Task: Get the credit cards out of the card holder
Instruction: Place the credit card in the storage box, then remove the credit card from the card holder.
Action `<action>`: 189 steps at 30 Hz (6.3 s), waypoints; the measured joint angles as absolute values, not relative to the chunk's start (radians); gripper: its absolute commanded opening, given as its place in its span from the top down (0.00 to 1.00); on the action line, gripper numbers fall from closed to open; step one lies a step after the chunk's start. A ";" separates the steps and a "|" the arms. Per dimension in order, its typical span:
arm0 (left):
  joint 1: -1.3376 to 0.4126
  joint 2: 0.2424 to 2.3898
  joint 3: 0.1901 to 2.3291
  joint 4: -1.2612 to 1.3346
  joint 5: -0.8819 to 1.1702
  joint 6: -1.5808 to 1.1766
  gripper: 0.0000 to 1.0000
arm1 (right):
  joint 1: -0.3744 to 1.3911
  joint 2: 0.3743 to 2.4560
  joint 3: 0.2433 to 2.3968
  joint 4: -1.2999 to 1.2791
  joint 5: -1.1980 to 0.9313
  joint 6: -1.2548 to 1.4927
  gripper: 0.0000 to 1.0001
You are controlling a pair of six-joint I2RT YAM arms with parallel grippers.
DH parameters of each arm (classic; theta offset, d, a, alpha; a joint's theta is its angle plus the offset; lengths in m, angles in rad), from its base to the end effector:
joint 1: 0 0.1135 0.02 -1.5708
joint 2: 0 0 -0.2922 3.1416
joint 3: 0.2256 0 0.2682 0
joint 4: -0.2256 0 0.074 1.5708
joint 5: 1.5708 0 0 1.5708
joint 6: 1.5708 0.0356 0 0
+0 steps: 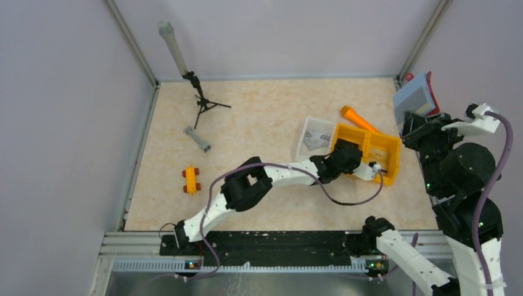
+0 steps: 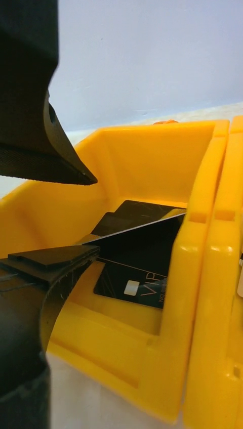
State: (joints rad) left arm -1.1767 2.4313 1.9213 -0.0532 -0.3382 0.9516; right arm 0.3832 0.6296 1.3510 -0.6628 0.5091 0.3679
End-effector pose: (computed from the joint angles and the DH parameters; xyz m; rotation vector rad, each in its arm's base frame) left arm 0.2374 -0.5402 0.1713 1.7381 1.1904 0.2260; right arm 0.0486 0.0009 0.5094 0.3940 1.4717 0.2157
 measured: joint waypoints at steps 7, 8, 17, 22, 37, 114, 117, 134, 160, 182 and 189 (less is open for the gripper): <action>-1.174 2.260 1.795 -0.063 -0.254 0.859 0.13 | 0.383 0.631 1.353 -0.664 0.506 0.368 1.00; -1.174 2.229 1.780 -0.063 -0.242 0.845 0.11 | 0.383 0.632 1.357 -0.667 0.506 0.368 1.00; -1.159 1.958 1.642 -0.056 -0.153 0.641 0.11 | 0.383 0.642 1.364 -0.670 0.455 0.385 1.00; -1.095 1.744 1.402 -0.033 -0.127 0.387 0.10 | 0.383 0.677 1.360 -0.674 0.363 0.394 1.00; -0.620 0.939 0.665 0.252 0.387 -0.507 0.01 | 0.383 0.809 0.916 -0.442 -0.275 0.521 1.00; -0.525 1.228 0.481 0.755 0.789 -1.024 1.00 | 0.417 1.022 0.510 0.385 -0.809 0.997 0.94; -0.524 1.228 0.480 0.765 0.796 -1.032 1.00 | 0.416 1.022 0.510 0.389 -0.812 0.999 1.00; -0.511 1.169 0.553 0.240 0.567 -0.728 0.18 | 0.538 1.082 0.989 -0.447 -0.235 0.536 1.00; -0.558 1.107 0.554 0.236 0.422 -0.712 0.01 | 0.756 1.259 1.243 -0.716 0.060 0.370 1.00; -0.322 0.979 0.366 0.720 0.665 -0.934 0.01 | 0.533 1.080 0.961 -0.179 -0.698 0.738 1.00; -0.273 0.945 0.414 0.644 0.706 -0.862 0.01 | 0.533 1.069 0.955 -0.117 -0.762 0.784 1.00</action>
State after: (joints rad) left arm -0.2729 0.9447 0.4145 0.6437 0.7063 -0.8623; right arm 0.5335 1.0695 0.9554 -0.1169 -0.7624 0.7837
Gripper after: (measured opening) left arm 0.986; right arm 0.033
